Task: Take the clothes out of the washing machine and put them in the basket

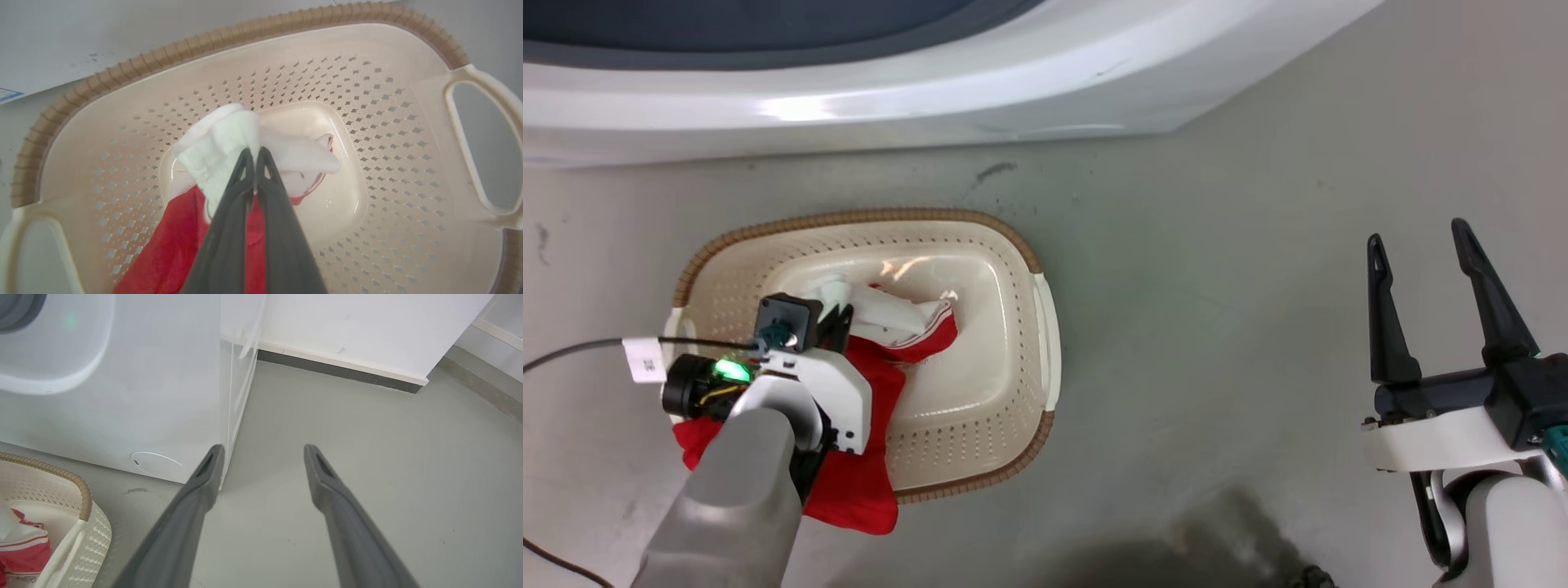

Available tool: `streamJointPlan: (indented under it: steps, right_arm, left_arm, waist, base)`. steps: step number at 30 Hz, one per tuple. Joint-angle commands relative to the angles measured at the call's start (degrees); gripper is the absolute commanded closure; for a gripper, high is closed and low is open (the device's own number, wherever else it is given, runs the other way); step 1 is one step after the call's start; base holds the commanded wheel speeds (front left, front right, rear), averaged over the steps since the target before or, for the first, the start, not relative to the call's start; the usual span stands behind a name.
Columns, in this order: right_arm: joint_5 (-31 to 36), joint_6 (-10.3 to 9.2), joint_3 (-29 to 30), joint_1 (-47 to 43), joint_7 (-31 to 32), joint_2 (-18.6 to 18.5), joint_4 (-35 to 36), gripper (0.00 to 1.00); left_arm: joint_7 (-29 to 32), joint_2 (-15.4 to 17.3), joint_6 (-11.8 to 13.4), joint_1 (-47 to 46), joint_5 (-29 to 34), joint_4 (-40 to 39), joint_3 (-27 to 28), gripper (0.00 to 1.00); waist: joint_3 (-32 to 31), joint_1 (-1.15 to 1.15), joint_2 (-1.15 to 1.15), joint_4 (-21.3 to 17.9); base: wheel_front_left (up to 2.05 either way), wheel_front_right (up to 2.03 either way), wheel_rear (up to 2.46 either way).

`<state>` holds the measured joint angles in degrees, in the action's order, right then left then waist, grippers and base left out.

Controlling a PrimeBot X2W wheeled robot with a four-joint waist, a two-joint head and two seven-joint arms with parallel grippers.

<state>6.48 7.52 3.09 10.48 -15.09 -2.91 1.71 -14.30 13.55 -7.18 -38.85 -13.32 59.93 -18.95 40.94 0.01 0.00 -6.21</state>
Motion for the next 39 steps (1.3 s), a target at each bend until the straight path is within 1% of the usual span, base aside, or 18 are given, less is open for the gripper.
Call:
streamJointPlan:
  steps: [1,5,10,11,12,13,17,21,25,32,35,39]
  right_arm:
    - [-0.35,-0.06,0.12,0.82,-0.12,0.05,0.36,0.00]
    - [-0.47,-0.06,0.30,1.17,-0.12,0.05,0.55,0.00]
    - [-0.58,-0.06,0.43,1.27,-0.12,0.05,0.24,0.00]
    - [-0.59,-0.06,0.49,1.33,-0.12,0.04,0.05,0.00]
    - [-0.65,-0.06,0.50,1.45,-0.12,0.05,-0.10,0.00]
    - [-0.68,-0.06,0.51,1.54,-0.12,0.04,-0.25,0.00]
    - [-0.64,-0.06,0.47,1.53,-0.12,0.04,-0.90,0.00]
    - [-0.13,-0.06,0.60,0.90,-0.12,0.04,-1.86,0.00]
    - [0.85,-0.06,0.79,-0.50,-0.12,0.04,-2.89,0.00]
    - [1.41,-0.06,1.88,-3.35,-0.12,0.03,-4.74,0.00]
    - [1.40,-0.06,1.79,-4.55,-0.12,0.03,-5.27,0.00]
    - [1.17,-0.06,1.63,-6.05,-0.12,0.03,-6.02,0.00]
  left_arm:
    - [0.43,-0.28,-0.14,-2.22,-0.44,2.62,-0.39,1.00]
    - [0.28,-0.38,-0.16,-4.94,-0.95,7.41,-1.05,1.00]
    - [-0.20,-0.71,-0.20,-6.11,-1.53,9.92,-1.31,1.00]
    - [-0.36,-0.72,-0.20,-6.20,-1.56,10.26,-1.31,0.70]
    - [-0.46,-0.96,-0.21,-5.93,-1.80,10.71,-1.36,0.13]
    - [-0.53,-1.27,-0.21,-5.66,-1.93,11.11,-1.43,0.00]
    - [-0.71,-1.61,-0.22,-4.62,-2.28,11.71,-1.78,0.00]
    - [-0.94,-2.83,-0.24,-2.16,-3.50,10.64,-2.86,0.00]
    - [-0.93,-1.98,-0.20,1.34,-6.04,3.95,-2.75,0.00]
    - [-0.90,-0.60,-0.21,10.35,-9.30,-8.28,-0.16,0.00]
    - [-0.91,-0.15,-0.21,14.36,-8.67,-13.81,1.46,0.00]
    - [-0.91,-0.36,-0.21,19.26,-7.35,-20.71,4.65,0.00]
  waist:
    - [2.56,-0.01,0.00,-0.91]
    - [3.86,-0.01,0.00,-1.33]
    - [3.98,-0.01,0.00,-1.32]
    - [3.78,-0.01,0.00,-1.21]
    - [3.48,-0.01,0.00,-1.08]
    - [3.08,-0.01,0.00,-0.91]
    - [0.73,-0.01,0.00,-0.24]
    - [-3.08,-0.01,0.00,0.67]
    - [-7.51,-0.01,0.00,1.64]
    - [-15.80,-0.01,0.00,3.18]
    - [-18.80,-0.01,0.00,3.52]
    - [-22.48,-0.01,0.00,3.76]
  base:
    - [0.00,0.00,0.00]
    - [0.00,0.00,0.00]
    - [0.00,0.00,0.00]
    - [0.00,0.00,0.00]
    - [0.00,0.00,0.00]
    - [0.00,0.00,0.00]
    - [0.00,0.00,0.00]
    - [0.00,0.00,0.00]
    - [0.00,0.00,0.00]
    - [0.00,0.00,0.00]
    - [0.00,0.00,0.00]
    - [0.00,0.00,0.00]
